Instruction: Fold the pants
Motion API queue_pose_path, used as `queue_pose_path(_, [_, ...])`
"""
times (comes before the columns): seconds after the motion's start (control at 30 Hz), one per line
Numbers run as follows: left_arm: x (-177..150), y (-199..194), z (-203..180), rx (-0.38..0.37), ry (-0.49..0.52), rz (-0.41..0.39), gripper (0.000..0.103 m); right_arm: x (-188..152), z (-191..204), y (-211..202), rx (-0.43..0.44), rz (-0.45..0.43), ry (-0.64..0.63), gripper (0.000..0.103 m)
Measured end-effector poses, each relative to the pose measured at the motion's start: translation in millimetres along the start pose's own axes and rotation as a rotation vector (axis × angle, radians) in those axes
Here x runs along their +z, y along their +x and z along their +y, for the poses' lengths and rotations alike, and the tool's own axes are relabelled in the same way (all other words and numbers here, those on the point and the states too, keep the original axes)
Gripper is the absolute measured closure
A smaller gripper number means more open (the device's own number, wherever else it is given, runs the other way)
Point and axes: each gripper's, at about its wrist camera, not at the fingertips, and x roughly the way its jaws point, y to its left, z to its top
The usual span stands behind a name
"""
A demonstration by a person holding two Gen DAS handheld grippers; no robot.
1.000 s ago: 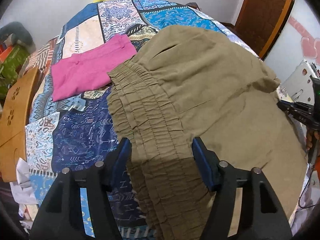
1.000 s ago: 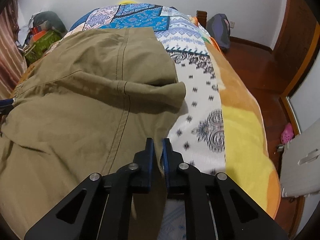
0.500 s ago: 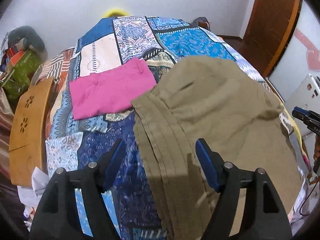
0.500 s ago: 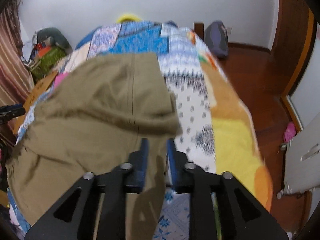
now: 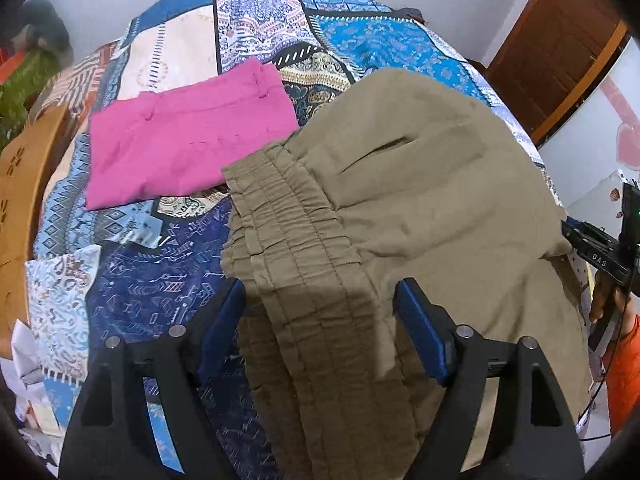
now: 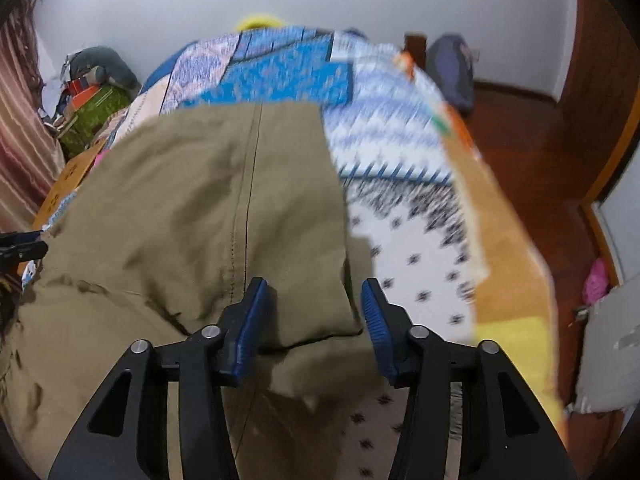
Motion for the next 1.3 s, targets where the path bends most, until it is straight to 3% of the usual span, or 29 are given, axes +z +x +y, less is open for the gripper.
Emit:
queue_pose_path(0.07, [0,2,-4,0.021,0.027,-0.024,0.025,-1,3,-2,-0.028,-0.013,-0.024,0.076])
queue_pose_path(0.2, [0,1,-2,0.091,0.042,-0.06,0.027,-8,9,-3,-0.06,-0.032,-0.113,0.079])
queue_pose_path(0.43, [-4,3,11,0.091,0.044,-0.06,0.024,-10,10,-5,-0.099,-0.008,-0.147,0.082])
queue_pose_path(0.57, [-4,7,21,0.078,-0.018,-0.054,0.012,-10,9,-6,-0.122,-0.02,-0.139,0.082])
queue_pose_path(0.67, [-3,-3,26,0.028,-0.068,-0.047,0.013,-8,11,-12,-0.128,-0.017,-0.138,0.082])
queue_pose_path(0.73, [-1,-14,26,0.021,-0.078,-0.069,0.013,-5,12,-22,-0.137,-0.01,-0.143,0.079])
queue_pose_path(0.87, [9,-32,24,0.092,-0.036,-0.125,0.012,7,12,-40,-0.13,-0.034,-0.158,0.078])
queue_pose_path(0.97, [23,-32,28,0.153,-0.025,-0.123,0.012,22,9,-43,-0.154,-0.064,-0.145,0.066])
queue_pose_path(1.07, [38,-26,36,0.15,-0.035,-0.117,0.012,40,6,-40,-0.127,-0.086,-0.113,0.063])
queue_pose_path(1.2, [55,-16,40,0.131,-0.037,-0.116,0.011,60,8,-31,-0.089,-0.105,-0.089,0.045])
queue_pose_path(1.3, [67,0,42,0.118,-0.041,-0.099,0.009,79,14,-16,-0.081,-0.11,-0.105,0.043])
